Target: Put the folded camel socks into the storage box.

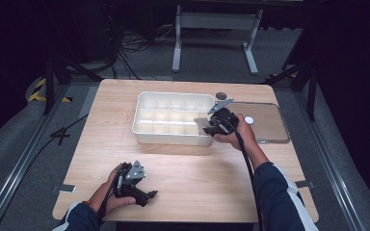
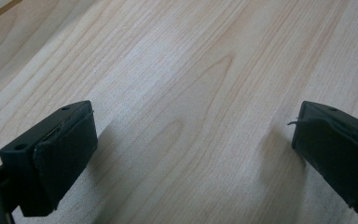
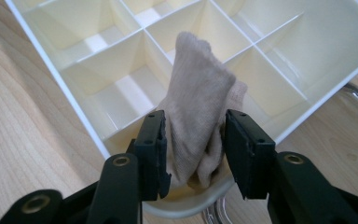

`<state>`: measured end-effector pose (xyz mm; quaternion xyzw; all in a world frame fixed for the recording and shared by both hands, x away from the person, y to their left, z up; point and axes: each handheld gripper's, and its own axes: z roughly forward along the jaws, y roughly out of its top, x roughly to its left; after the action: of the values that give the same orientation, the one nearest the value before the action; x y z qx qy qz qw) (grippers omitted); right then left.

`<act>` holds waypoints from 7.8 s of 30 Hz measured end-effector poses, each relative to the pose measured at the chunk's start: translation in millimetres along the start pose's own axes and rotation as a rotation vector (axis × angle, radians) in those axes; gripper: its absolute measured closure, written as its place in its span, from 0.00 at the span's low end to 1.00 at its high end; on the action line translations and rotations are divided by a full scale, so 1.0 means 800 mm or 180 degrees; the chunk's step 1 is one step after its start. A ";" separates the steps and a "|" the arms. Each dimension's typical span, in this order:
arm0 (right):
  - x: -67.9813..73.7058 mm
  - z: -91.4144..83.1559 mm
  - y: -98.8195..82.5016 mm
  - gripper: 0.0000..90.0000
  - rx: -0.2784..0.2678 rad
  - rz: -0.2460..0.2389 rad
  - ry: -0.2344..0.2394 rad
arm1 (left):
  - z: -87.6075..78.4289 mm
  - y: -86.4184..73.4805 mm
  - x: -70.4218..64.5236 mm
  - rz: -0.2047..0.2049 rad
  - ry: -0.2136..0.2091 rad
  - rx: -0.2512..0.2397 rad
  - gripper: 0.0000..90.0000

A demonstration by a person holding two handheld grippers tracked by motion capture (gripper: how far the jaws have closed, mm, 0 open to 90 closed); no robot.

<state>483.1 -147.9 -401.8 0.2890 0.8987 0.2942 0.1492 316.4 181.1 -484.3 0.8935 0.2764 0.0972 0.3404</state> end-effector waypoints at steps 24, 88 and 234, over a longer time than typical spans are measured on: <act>0.000 0.009 0.013 0.83 0.0011 0.0021 -0.0017 | 0.000 0.000 0.000 0.0001 -0.0003 -0.0007 0.00; -0.008 0.056 0.031 0.88 0.0984 -0.0186 0.0185 | 0.000 0.000 0.000 0.0015 -0.0001 0.0000 0.00; 0.055 -0.099 -0.192 0.37 -0.0194 -0.0333 -0.0222 | 0.001 0.001 0.000 -0.0006 0.0001 -0.0005 0.00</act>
<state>347.0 -257.7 -438.5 0.2471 0.8975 0.3029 0.2043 316.6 180.3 -484.5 0.8929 0.2773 0.0973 0.3410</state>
